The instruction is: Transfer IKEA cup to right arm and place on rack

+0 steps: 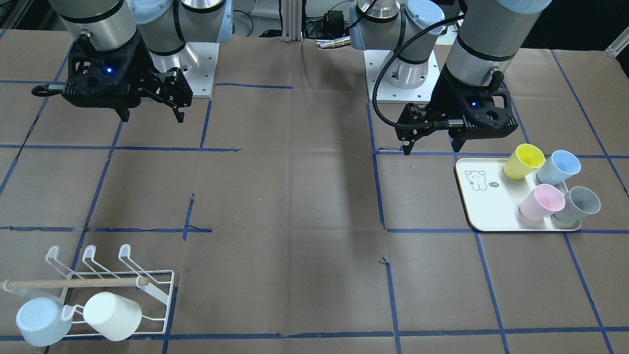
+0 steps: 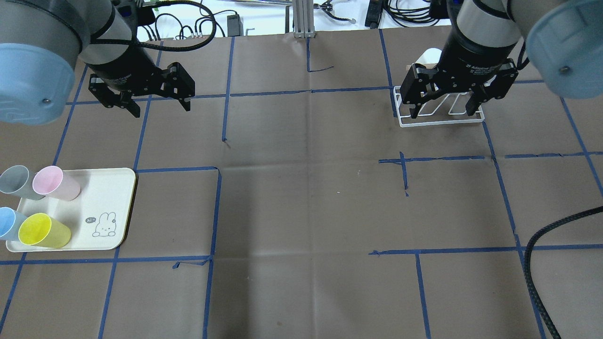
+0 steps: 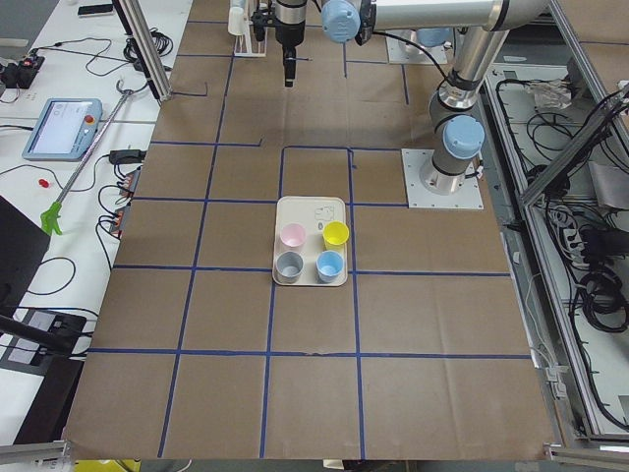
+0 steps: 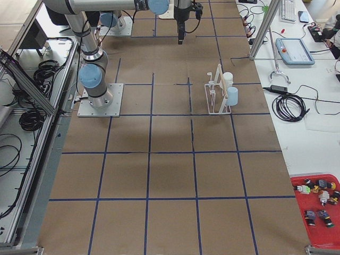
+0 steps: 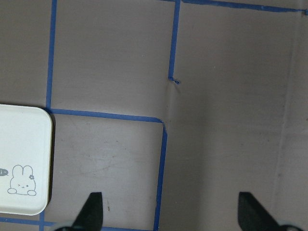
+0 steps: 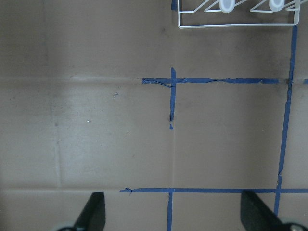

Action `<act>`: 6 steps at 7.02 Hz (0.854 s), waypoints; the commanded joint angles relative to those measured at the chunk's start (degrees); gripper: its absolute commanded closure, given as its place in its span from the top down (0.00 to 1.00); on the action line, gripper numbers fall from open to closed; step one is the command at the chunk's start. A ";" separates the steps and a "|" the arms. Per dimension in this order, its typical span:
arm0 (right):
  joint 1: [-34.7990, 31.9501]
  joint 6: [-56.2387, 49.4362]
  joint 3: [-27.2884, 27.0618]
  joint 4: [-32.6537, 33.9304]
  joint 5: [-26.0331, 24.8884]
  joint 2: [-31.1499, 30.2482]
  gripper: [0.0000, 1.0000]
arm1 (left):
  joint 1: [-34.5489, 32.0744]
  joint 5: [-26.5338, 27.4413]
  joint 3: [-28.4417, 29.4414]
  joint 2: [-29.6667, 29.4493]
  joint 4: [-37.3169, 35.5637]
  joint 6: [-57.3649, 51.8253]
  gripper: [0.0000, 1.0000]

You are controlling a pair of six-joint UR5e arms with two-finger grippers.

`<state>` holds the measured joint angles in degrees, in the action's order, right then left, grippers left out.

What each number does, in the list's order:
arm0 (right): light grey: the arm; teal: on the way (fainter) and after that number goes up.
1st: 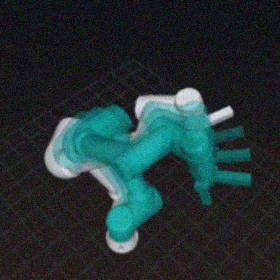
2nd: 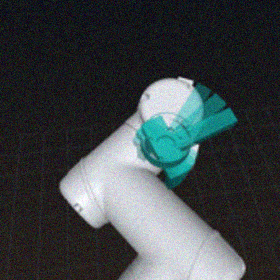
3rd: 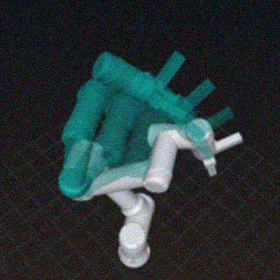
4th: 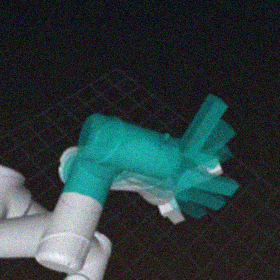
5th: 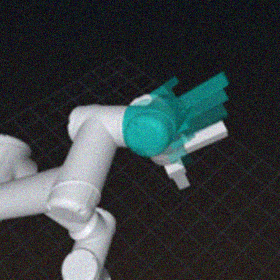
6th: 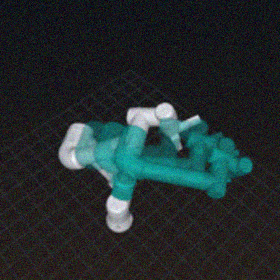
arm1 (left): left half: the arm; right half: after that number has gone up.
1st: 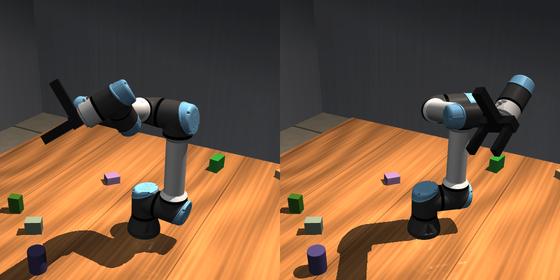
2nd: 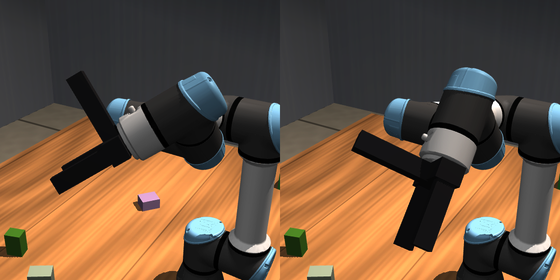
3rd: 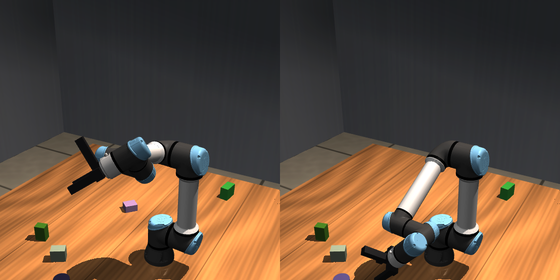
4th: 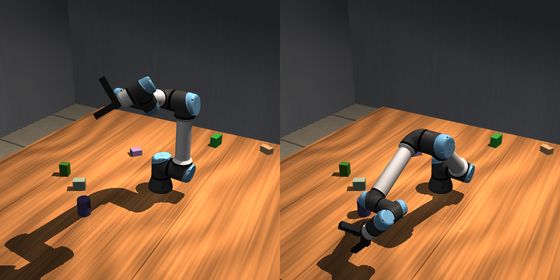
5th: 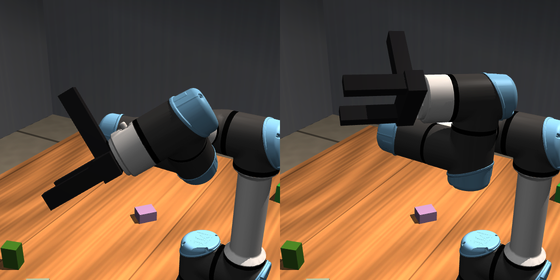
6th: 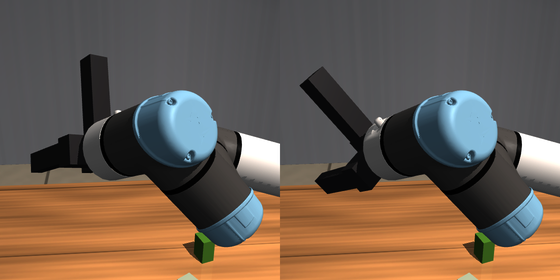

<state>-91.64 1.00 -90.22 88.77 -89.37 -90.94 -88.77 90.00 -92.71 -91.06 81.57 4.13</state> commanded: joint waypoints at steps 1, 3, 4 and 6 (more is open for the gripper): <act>-0.03 0.05 -0.04 0.00 0.95 0.06 1.00 | 0.00 0.00 0.34 -0.08 0.16 -0.09 1.00; -0.03 -0.04 -0.04 0.00 0.87 0.06 1.00 | -0.09 1.22 0.51 -0.43 0.43 -0.17 1.00; -0.03 -0.04 0.05 0.00 0.95 0.06 1.00 | -0.17 1.23 0.60 -0.52 0.43 -0.18 1.00; -0.03 -0.04 0.22 0.00 0.87 0.23 1.00 | -0.26 1.14 0.86 -0.69 0.34 -0.44 1.00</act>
<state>-91.67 1.01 -90.13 88.77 -88.45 -90.79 -88.96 91.18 -91.98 -91.65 81.94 3.85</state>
